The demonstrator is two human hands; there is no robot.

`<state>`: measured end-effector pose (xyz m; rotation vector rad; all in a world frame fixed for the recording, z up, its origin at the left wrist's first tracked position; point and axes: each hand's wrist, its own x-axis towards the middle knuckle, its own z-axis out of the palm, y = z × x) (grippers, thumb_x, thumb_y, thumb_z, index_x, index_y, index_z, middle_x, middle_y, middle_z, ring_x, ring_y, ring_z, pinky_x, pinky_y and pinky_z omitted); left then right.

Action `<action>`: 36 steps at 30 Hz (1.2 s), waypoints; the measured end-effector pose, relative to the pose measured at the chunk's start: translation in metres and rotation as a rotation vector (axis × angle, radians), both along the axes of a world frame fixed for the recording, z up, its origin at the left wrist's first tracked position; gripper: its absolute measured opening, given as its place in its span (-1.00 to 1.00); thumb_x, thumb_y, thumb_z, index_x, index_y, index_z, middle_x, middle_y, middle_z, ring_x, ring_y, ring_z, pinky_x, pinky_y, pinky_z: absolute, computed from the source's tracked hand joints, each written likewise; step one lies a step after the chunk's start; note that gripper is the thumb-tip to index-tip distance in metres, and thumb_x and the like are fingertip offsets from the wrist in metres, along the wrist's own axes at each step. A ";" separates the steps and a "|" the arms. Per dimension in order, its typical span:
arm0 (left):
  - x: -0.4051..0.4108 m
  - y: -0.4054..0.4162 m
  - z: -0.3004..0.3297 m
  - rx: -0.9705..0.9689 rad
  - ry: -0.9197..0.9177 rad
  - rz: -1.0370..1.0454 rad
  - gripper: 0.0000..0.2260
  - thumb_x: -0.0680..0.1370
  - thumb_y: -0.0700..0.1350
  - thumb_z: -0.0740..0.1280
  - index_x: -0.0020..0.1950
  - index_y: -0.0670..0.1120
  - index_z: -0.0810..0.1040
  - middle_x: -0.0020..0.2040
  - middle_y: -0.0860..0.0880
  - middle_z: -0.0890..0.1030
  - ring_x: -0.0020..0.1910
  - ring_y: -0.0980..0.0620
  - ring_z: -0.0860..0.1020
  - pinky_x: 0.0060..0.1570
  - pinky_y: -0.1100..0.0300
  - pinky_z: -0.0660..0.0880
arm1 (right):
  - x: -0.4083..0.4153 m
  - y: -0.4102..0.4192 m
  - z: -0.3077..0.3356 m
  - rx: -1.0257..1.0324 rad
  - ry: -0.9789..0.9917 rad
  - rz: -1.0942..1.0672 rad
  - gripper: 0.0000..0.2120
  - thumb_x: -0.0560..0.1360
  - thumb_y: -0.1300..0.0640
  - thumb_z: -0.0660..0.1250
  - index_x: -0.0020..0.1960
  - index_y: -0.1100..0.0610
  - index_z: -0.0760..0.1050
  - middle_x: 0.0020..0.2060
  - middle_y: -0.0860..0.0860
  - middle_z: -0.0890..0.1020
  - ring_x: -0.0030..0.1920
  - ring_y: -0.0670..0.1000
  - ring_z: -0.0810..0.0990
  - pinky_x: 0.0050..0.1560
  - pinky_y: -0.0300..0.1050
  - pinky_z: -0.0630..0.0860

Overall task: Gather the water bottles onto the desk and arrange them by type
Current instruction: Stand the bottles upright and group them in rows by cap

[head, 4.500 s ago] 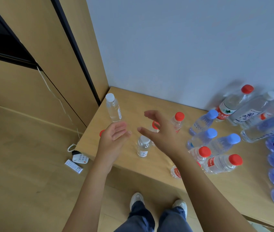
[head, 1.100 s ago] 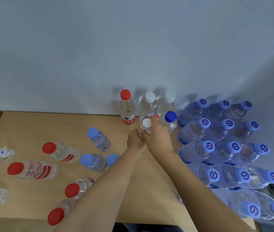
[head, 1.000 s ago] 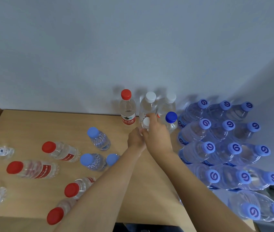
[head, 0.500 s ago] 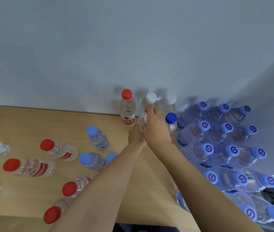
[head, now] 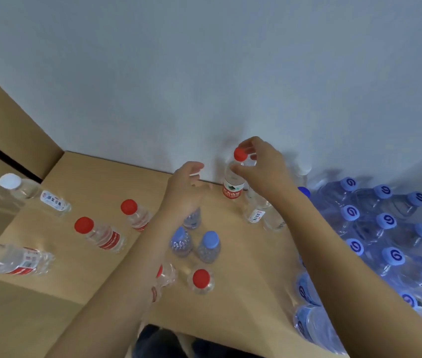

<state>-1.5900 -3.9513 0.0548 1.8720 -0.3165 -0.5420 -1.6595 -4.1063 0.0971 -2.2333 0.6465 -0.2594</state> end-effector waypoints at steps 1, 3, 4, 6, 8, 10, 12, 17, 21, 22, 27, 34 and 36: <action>0.003 0.016 0.003 -0.021 -0.035 0.038 -0.66 0.51 -0.34 0.39 0.19 -0.01 0.48 0.19 0.07 0.51 0.18 0.08 0.51 0.06 0.34 0.44 | 0.007 0.008 0.000 0.016 0.000 0.020 -0.63 0.47 0.15 0.44 0.25 0.12 0.48 0.15 0.05 0.55 0.11 0.02 0.52 -0.02 -0.18 0.45; 0.012 0.048 0.009 -0.033 -0.093 0.117 -0.67 0.51 -0.34 0.39 0.17 0.01 0.48 0.19 0.07 0.53 0.18 0.10 0.52 0.01 0.47 0.41 | 0.022 0.029 0.000 0.032 -0.006 0.060 -0.60 0.46 0.13 0.46 0.27 0.12 0.48 0.18 0.05 0.54 0.12 0.02 0.51 0.04 -0.14 0.48; 0.018 0.065 0.010 -0.036 -0.108 0.153 -0.67 0.51 -0.34 0.39 0.18 0.00 0.49 0.19 0.06 0.53 0.18 0.10 0.52 0.01 0.49 0.40 | 0.030 0.040 0.000 0.039 -0.016 0.080 -0.59 0.46 0.13 0.47 0.27 0.11 0.47 0.19 0.05 0.54 0.15 0.01 0.51 0.11 -0.10 0.47; 0.031 0.098 0.013 -0.031 -0.130 0.209 -0.67 0.52 -0.32 0.41 0.24 -0.05 0.51 0.20 0.06 0.54 0.18 0.11 0.52 0.01 0.50 0.40 | 0.048 0.067 0.000 0.059 -0.036 0.123 -0.59 0.46 0.12 0.48 0.26 0.11 0.47 0.20 0.04 0.54 0.16 -0.01 0.50 0.14 -0.12 0.44; 0.044 0.131 0.014 -0.015 -0.138 0.262 -0.66 0.53 -0.28 0.42 0.26 -0.06 0.51 0.19 0.07 0.54 0.17 0.11 0.52 -0.02 0.49 0.41 | 0.066 0.095 -0.001 0.078 -0.050 0.161 -0.60 0.46 0.11 0.48 0.25 0.09 0.47 0.19 0.02 0.54 0.11 -0.06 0.48 0.07 -0.19 0.38; 0.058 0.164 0.014 0.002 -0.130 0.318 -0.69 0.53 -0.23 0.43 0.23 -0.01 0.51 0.19 0.09 0.53 0.17 0.13 0.52 -0.06 0.47 0.40 | 0.085 0.123 -0.003 0.107 -0.059 0.202 -0.61 0.46 0.11 0.48 0.25 0.08 0.47 0.18 -0.01 0.54 0.08 -0.11 0.46 0.05 -0.25 0.34; 0.072 0.196 0.012 0.020 -0.123 0.365 -0.70 0.53 -0.20 0.44 0.21 0.02 0.51 0.18 0.10 0.54 0.16 0.13 0.53 -0.08 0.47 0.39 | 0.104 0.151 -0.006 0.141 -0.059 0.239 -0.61 0.46 0.12 0.48 0.24 0.07 0.47 0.17 -0.02 0.54 0.09 -0.10 0.47 0.05 -0.26 0.33; 0.110 0.265 0.002 0.043 -0.072 0.473 -0.74 0.52 -0.18 0.45 0.14 0.07 0.53 0.14 0.13 0.56 0.11 0.18 0.55 -0.02 0.33 0.44 | 0.155 0.221 -0.017 0.191 -0.016 0.325 -0.59 0.47 0.10 0.47 0.27 0.06 0.46 0.19 -0.02 0.54 0.11 -0.08 0.47 0.08 -0.21 0.37; 0.141 0.309 -0.012 0.049 -0.017 0.527 -0.74 0.49 -0.21 0.45 0.08 0.08 0.54 0.09 0.13 0.57 0.08 0.21 0.56 -0.10 0.33 0.43 | 0.193 0.269 -0.032 0.208 0.034 0.374 -0.59 0.48 0.08 0.47 0.27 0.06 0.44 0.19 -0.01 0.53 0.09 -0.06 0.47 0.06 -0.21 0.36; 0.148 0.318 -0.015 0.069 -0.004 0.528 -0.73 0.49 -0.22 0.45 0.12 0.04 0.55 0.09 0.12 0.57 0.09 0.17 0.56 -0.06 0.29 0.44 | 0.201 0.279 -0.036 0.217 0.048 0.383 -0.58 0.48 0.09 0.47 0.28 0.06 0.43 0.19 0.00 0.52 0.09 -0.07 0.46 0.05 -0.22 0.35; 0.175 0.351 -0.035 0.151 0.076 0.481 -0.63 0.46 -0.24 0.49 0.24 -0.09 0.53 0.14 0.04 0.55 0.12 0.07 0.54 0.00 0.20 0.45 | 0.238 0.322 -0.063 0.216 0.142 0.447 -0.46 0.43 0.09 0.52 0.34 0.03 0.40 0.24 -0.02 0.49 0.15 -0.08 0.44 0.13 -0.16 0.41; 0.191 0.375 -0.058 0.206 0.180 0.352 -0.53 0.43 -0.22 0.54 0.29 -0.06 0.49 0.15 0.03 0.52 0.14 0.04 0.52 0.07 0.11 0.49 | 0.273 0.360 -0.088 0.128 0.284 0.697 -0.39 0.41 0.22 0.50 0.40 0.04 0.35 0.28 0.00 0.49 0.22 0.05 0.47 0.11 -0.16 0.33; 0.193 0.375 -0.061 0.218 0.194 0.317 -0.49 0.41 -0.21 0.55 0.31 -0.06 0.49 0.17 0.04 0.51 0.14 0.05 0.52 0.05 0.14 0.46 | 0.275 0.362 -0.091 0.164 0.267 0.686 -0.52 0.43 0.22 0.48 0.29 0.07 0.41 0.17 0.02 0.56 0.14 0.06 0.50 0.08 -0.11 0.40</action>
